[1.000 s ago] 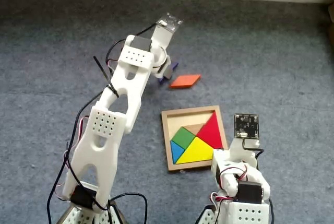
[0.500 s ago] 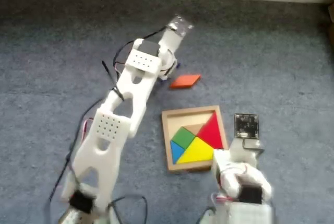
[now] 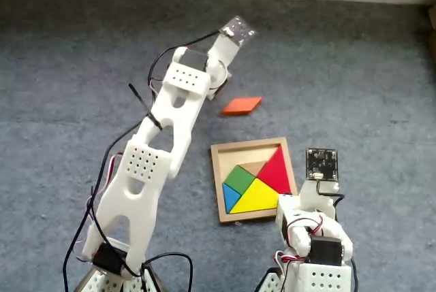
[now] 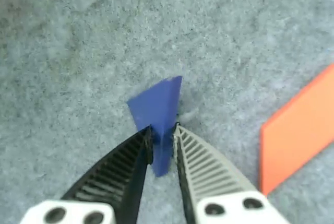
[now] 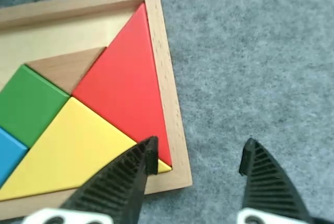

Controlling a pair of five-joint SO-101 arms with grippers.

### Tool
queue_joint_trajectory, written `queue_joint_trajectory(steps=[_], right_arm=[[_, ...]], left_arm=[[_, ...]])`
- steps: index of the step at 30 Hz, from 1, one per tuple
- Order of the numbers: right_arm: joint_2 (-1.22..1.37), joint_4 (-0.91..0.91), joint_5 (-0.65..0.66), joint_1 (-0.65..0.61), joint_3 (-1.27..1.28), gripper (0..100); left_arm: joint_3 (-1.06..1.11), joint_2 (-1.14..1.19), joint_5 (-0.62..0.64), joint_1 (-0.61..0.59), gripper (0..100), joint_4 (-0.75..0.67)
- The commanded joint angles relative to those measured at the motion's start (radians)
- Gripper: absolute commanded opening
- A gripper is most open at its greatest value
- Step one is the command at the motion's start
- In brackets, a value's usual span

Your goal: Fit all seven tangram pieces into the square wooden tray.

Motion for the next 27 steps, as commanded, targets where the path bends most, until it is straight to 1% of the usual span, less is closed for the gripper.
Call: queue_joint_trajectory(steps=[1,8,11,15,18,20,24,27], right_arm=[[-0.008,0.007,0.011,0.010,0.104,25.2],[-0.008,0.007,0.011,0.010,0.104,25.2],[-0.008,0.007,0.011,0.010,0.104,25.2],[-0.008,0.007,0.011,0.010,0.104,25.2],[-0.008,0.007,0.011,0.010,0.104,25.2],[-0.008,0.007,0.011,0.010,0.104,25.2],[-0.008,0.007,0.011,0.010,0.104,25.2],[-0.008,0.007,0.011,0.010,0.104,25.2]], left_arm=[[-0.087,0.012,-0.011,-0.021,5,0.124],[-0.234,0.016,-0.011,-0.084,5,0.282],[-0.309,0.016,-0.011,-0.094,2,0.354],[-0.392,0.016,-0.009,-0.104,1,0.377],[-0.409,0.016,-0.008,-0.101,1,0.373],[-0.410,0.018,-0.006,-0.093,1,0.351],[-0.404,0.041,-0.005,-0.079,1,0.203],[-0.414,0.108,-0.005,-0.079,1,0.052]])
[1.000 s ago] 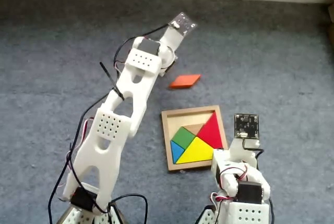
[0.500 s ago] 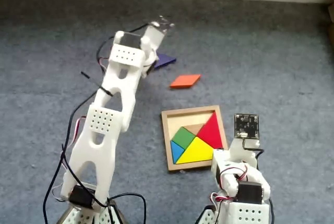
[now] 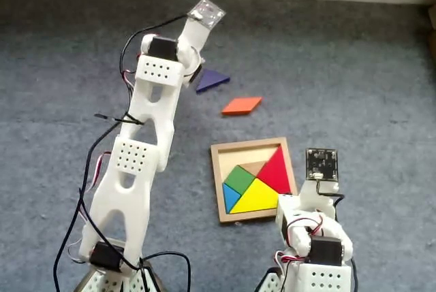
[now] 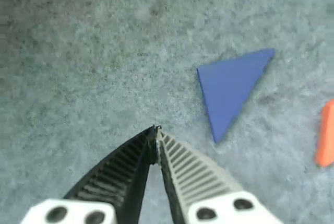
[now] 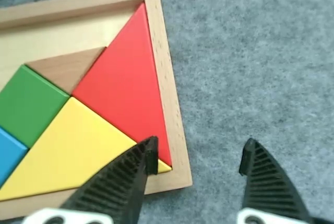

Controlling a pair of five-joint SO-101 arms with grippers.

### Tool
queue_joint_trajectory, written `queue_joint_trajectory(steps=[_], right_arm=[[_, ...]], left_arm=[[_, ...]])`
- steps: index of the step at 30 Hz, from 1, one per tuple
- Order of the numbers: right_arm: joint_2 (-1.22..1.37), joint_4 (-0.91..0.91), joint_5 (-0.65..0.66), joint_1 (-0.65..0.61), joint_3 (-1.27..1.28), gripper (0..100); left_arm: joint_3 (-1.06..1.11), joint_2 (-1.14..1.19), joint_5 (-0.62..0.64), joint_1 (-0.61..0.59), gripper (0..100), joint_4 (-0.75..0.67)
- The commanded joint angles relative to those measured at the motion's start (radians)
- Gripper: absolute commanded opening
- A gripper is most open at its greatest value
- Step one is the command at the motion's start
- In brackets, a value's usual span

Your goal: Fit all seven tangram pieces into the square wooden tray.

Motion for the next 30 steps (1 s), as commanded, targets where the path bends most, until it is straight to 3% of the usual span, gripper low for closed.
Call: queue_joint_trajectory(steps=[1,5,15,23,30], right_arm=[[-0.008,0.007,0.011,0.010,0.104,25.2],[-0.008,0.007,0.011,0.010,0.104,25.2],[-0.008,0.007,0.011,0.010,0.104,25.2],[-0.008,0.007,0.011,0.010,0.104,25.2],[-0.008,0.007,0.011,0.010,0.104,25.2]], left_arm=[[-0.035,0.068,-0.006,0.013,1,-0.232],[-0.039,0.168,-0.006,0.013,1,-0.390],[-0.031,0.182,-0.006,0.035,1,-0.560],[-0.039,0.182,-0.003,0.053,1,-0.537],[-0.041,0.176,0.098,0.061,1,-0.477]])
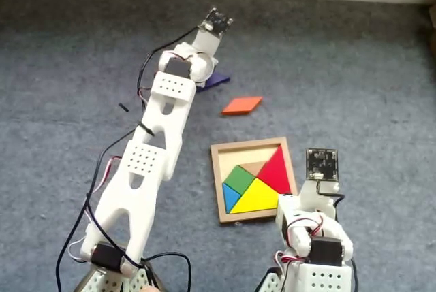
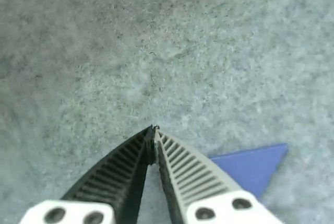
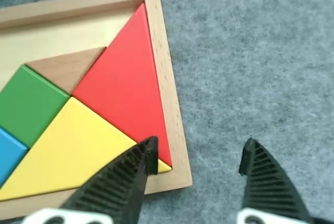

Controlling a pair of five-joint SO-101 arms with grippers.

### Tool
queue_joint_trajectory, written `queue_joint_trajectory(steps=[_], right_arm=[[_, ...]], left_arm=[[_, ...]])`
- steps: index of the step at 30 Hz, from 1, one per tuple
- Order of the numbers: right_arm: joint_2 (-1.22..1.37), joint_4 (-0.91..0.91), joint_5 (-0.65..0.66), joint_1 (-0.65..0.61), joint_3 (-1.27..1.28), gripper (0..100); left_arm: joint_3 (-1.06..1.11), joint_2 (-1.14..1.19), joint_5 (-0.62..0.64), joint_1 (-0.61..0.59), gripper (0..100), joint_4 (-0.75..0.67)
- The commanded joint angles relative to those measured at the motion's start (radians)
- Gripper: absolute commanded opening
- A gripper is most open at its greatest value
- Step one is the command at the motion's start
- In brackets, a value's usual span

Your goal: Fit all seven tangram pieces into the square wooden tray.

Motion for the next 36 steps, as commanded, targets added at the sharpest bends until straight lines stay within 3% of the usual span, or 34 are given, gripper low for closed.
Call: queue_joint_trajectory(steps=[1,8,24,36], right_arm=[[-0.008,0.007,0.011,0.010,0.104,25.2],[-0.008,0.007,0.011,0.010,0.104,25.2],[-0.008,0.007,0.011,0.010,0.104,25.2],[-0.008,0.007,0.011,0.010,0.104,25.2]], left_arm=[[-0.039,-0.022,0.058,0.021,1,0.006],[-0.039,-0.022,0.126,0.031,1,0.026],[-0.091,-0.018,0.121,0.027,1,0.394],[-0.093,-0.079,0.130,-0.008,1,0.397]])
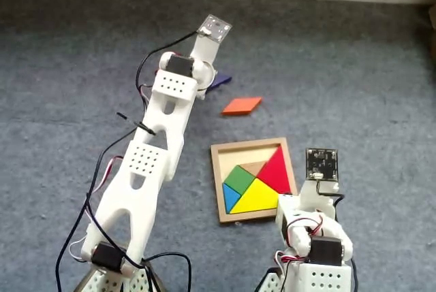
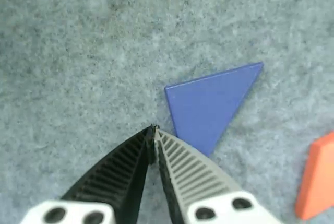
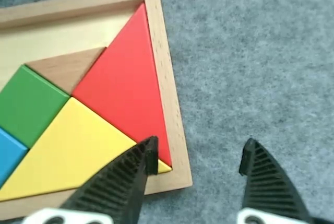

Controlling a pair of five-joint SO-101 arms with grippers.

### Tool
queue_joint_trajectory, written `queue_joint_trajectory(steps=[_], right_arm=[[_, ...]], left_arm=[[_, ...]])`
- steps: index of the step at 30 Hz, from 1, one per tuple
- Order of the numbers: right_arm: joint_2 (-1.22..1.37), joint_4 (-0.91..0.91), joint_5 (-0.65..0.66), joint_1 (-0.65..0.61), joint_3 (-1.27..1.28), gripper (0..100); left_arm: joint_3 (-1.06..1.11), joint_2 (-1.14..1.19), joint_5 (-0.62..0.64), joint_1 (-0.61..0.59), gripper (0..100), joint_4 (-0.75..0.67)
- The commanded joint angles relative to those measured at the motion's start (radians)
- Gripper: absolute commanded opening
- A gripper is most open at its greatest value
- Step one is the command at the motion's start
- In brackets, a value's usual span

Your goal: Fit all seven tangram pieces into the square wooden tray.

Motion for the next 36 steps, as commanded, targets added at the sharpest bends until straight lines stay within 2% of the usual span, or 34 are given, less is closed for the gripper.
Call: queue_joint_trajectory(steps=[1,8,14,36], right_arm=[[-0.008,0.007,0.011,0.010,0.104,25.2],[-0.008,0.007,0.011,0.010,0.104,25.2],[-0.008,0.007,0.011,0.010,0.104,25.2],[-0.008,0.007,0.011,0.010,0.104,25.2]], left_arm=[[-0.022,-0.076,0.034,-0.028,1,0.005],[-0.013,-0.076,0.071,-0.030,1,-0.270],[0.031,-0.076,0.132,-0.024,1,-0.362],[0.074,-0.076,0.135,0.042,1,-0.364]])
